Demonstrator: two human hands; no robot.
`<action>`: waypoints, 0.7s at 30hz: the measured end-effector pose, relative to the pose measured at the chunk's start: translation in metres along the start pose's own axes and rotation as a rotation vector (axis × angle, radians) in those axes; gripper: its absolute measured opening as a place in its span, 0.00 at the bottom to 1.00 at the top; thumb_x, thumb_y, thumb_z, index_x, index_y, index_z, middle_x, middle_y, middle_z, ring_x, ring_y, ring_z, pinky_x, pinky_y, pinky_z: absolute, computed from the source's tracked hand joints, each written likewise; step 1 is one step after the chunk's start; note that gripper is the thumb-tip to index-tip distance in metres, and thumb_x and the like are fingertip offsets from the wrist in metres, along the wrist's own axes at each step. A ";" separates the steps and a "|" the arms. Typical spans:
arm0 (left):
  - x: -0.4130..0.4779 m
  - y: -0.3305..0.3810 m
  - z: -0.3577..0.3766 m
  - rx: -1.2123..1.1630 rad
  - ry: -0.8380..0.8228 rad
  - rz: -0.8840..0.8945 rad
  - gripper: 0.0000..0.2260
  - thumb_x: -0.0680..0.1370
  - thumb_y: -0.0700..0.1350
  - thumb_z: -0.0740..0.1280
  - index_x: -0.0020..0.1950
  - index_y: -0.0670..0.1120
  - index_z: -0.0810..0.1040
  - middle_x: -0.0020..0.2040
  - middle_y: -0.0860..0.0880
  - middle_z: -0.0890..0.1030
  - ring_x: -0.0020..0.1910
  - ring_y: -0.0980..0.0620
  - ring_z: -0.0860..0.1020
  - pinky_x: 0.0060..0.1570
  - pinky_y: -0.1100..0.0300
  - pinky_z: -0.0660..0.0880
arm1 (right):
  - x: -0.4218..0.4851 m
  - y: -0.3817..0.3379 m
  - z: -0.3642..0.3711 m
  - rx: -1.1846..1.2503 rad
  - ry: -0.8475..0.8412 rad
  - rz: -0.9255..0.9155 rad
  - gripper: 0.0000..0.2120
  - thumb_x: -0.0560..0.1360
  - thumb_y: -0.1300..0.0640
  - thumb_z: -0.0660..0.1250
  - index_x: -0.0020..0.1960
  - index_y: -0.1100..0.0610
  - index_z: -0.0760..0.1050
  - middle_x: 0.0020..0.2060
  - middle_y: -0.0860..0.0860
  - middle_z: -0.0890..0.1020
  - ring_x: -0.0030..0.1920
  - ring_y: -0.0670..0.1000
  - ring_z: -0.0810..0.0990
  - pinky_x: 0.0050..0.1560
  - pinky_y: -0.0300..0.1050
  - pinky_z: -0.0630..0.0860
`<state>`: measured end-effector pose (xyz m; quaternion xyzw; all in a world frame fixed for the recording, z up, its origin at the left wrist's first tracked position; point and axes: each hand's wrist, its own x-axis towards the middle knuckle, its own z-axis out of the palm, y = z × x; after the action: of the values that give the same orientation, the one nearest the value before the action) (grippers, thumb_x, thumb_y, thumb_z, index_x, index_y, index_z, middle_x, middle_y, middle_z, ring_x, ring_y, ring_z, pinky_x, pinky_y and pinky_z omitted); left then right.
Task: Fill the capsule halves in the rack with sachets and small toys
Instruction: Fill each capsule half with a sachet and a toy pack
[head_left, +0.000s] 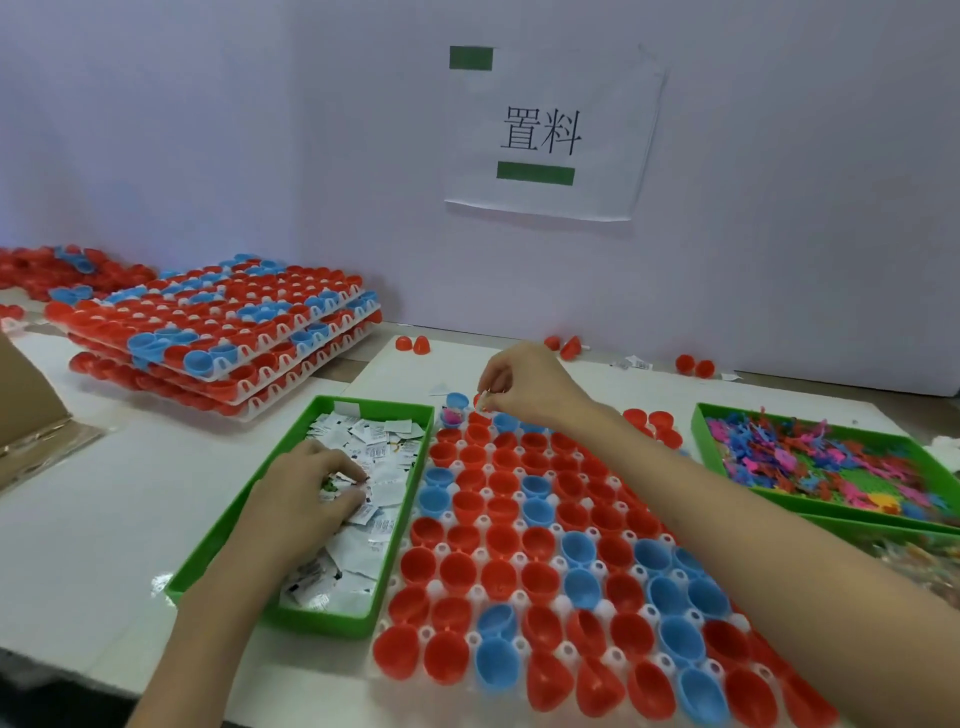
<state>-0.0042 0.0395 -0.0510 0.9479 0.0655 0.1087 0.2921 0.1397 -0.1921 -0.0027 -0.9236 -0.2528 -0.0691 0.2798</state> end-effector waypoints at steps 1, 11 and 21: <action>0.000 0.000 0.001 0.002 0.007 -0.004 0.04 0.75 0.47 0.74 0.47 0.54 0.82 0.53 0.53 0.76 0.54 0.51 0.75 0.56 0.50 0.73 | 0.002 0.000 0.004 -0.004 -0.007 0.003 0.05 0.71 0.64 0.75 0.46 0.57 0.85 0.40 0.49 0.84 0.42 0.48 0.83 0.47 0.42 0.81; -0.002 0.000 0.002 -0.016 0.014 -0.023 0.03 0.75 0.46 0.74 0.48 0.52 0.83 0.54 0.52 0.76 0.55 0.50 0.74 0.57 0.49 0.73 | 0.004 -0.002 0.016 -0.041 -0.079 0.058 0.05 0.72 0.64 0.75 0.47 0.59 0.85 0.42 0.49 0.83 0.44 0.48 0.82 0.48 0.41 0.80; -0.003 0.001 0.004 -0.018 0.038 -0.026 0.03 0.75 0.46 0.74 0.47 0.53 0.82 0.55 0.54 0.76 0.57 0.51 0.74 0.58 0.48 0.73 | 0.005 -0.001 0.017 -0.039 -0.107 0.095 0.07 0.72 0.63 0.74 0.50 0.58 0.84 0.42 0.49 0.81 0.45 0.49 0.81 0.53 0.50 0.82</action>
<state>-0.0065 0.0365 -0.0544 0.9421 0.0824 0.1232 0.3009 0.1434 -0.1794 -0.0154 -0.9422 -0.2217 -0.0112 0.2510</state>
